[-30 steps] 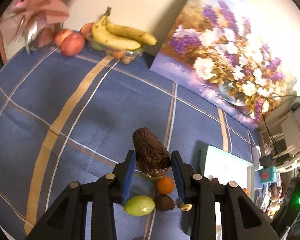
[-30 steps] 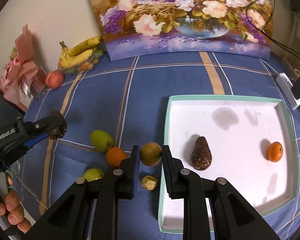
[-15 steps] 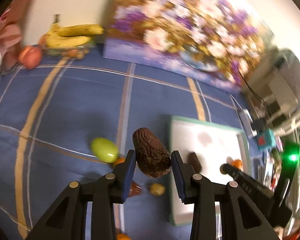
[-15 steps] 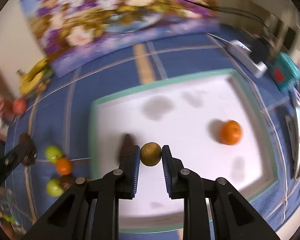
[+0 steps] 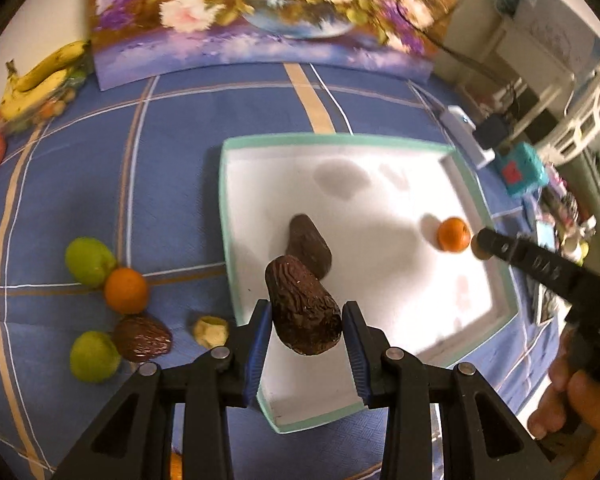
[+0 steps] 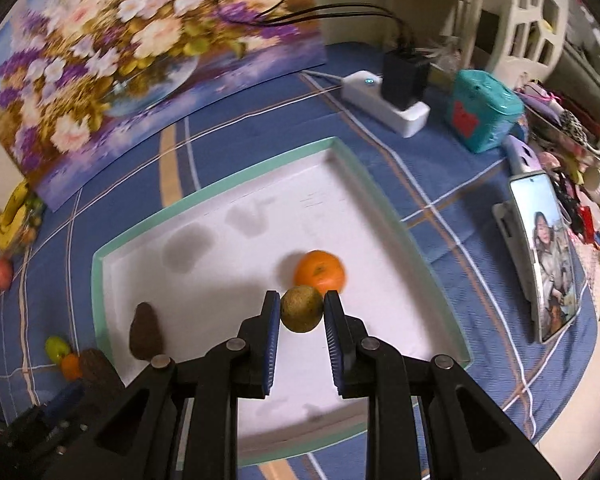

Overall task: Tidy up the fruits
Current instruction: 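Lower the date into the tray with the left gripper while the right gripper releases the tan fruit there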

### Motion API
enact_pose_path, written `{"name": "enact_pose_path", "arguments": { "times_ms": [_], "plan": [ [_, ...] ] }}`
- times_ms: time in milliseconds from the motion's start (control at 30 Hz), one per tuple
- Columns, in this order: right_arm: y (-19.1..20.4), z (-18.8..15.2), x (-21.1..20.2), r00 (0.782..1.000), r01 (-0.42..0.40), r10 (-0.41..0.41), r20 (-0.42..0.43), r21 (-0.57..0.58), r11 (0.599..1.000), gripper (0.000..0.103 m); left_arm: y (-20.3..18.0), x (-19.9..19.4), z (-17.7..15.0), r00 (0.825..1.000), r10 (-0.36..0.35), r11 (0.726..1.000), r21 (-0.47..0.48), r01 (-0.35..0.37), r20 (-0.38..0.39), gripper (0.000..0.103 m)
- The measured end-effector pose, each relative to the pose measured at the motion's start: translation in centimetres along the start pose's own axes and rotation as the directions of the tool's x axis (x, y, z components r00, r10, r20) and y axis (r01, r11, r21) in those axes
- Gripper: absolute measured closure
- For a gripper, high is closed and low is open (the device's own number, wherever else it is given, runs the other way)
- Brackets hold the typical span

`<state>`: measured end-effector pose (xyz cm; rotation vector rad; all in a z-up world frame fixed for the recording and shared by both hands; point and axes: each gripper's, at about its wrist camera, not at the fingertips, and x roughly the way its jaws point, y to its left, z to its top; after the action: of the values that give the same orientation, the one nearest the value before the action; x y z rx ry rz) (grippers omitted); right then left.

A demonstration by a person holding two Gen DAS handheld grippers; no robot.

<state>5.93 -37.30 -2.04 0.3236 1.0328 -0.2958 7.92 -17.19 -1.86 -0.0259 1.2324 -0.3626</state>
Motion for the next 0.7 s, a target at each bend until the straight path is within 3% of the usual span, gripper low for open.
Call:
{"name": "enact_pose_path", "arguments": {
  "times_ms": [400,700],
  "plan": [
    [-0.3,-1.2,4.3,0.991,-0.008,0.006,-0.135,-0.011,1.0,0.079,-0.7,3.2,-0.8,0.995,0.079,0.996,0.055,-0.076,-0.068,0.064],
    [0.1,-1.4,4.4,0.991,0.002,-0.006,-0.132,-0.029,1.0,0.079,-0.8,3.7,-0.8,0.994,0.083,0.995,0.059,-0.078,-0.077,0.064]
  ]
}}
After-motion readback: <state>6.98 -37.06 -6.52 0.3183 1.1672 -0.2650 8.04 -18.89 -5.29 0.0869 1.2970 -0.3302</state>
